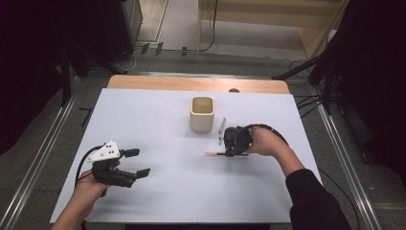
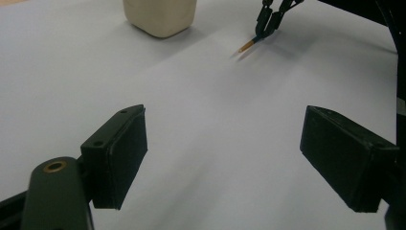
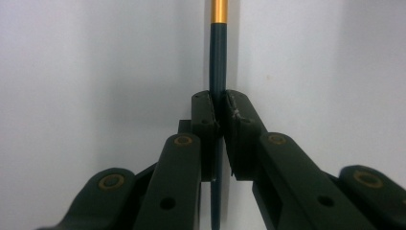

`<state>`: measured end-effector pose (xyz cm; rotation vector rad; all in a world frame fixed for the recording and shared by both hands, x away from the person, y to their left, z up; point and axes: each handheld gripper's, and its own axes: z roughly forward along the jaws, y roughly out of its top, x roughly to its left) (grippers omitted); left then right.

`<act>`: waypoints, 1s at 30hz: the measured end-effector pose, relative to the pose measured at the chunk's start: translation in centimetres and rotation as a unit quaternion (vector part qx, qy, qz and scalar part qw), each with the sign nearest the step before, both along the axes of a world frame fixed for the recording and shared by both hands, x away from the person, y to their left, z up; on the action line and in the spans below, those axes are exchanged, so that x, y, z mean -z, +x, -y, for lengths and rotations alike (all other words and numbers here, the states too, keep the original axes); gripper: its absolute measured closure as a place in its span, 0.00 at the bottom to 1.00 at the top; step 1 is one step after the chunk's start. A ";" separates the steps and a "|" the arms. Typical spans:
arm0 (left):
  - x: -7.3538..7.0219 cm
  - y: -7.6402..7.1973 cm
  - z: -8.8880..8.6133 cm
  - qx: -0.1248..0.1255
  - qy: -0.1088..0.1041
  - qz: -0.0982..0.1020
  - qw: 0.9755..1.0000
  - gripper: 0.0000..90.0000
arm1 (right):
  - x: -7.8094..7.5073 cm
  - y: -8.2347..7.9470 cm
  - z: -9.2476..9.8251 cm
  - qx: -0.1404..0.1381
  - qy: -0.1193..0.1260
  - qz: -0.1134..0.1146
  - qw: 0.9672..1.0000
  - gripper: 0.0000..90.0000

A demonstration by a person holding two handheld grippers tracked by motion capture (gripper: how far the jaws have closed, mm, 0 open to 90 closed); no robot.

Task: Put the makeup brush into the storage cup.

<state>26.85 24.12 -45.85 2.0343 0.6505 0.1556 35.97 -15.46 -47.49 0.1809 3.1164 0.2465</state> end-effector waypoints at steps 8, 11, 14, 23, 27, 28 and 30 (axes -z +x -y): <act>0.0 0.0 0.0 -0.001 0.002 -0.002 1.000 0.19 | -1.1 -0.2 0.7 0.014 0.026 0.005 1.000 0.94; 0.0 0.0 0.1 -0.003 0.002 -0.005 1.000 0.19 | -1.5 -0.5 0.9 0.022 0.038 0.003 0.999 0.94; 0.1 0.1 0.1 -0.004 -0.001 -0.011 1.000 0.19 | -1.8 -0.8 1.1 0.034 0.046 -0.001 0.998 0.94; 0.1 0.1 0.2 -0.003 -0.005 -0.021 1.000 0.19 | -2.7 -1.2 1.6 0.076 0.067 -0.015 0.995 0.94; 0.0 0.1 0.2 -0.002 -0.007 -0.024 1.000 0.19 | -3.1 -1.8 1.9 0.097 0.094 -0.023 0.991 0.94; 0.0 0.1 0.2 -0.002 -0.008 -0.025 1.000 0.19 | -3.1 -1.9 2.0 0.100 0.096 -0.023 0.990 0.94; 0.0 0.1 0.2 -0.002 -0.008 -0.025 1.000 0.19 | -3.3 -2.2 2.2 0.109 0.103 -0.024 0.988 0.94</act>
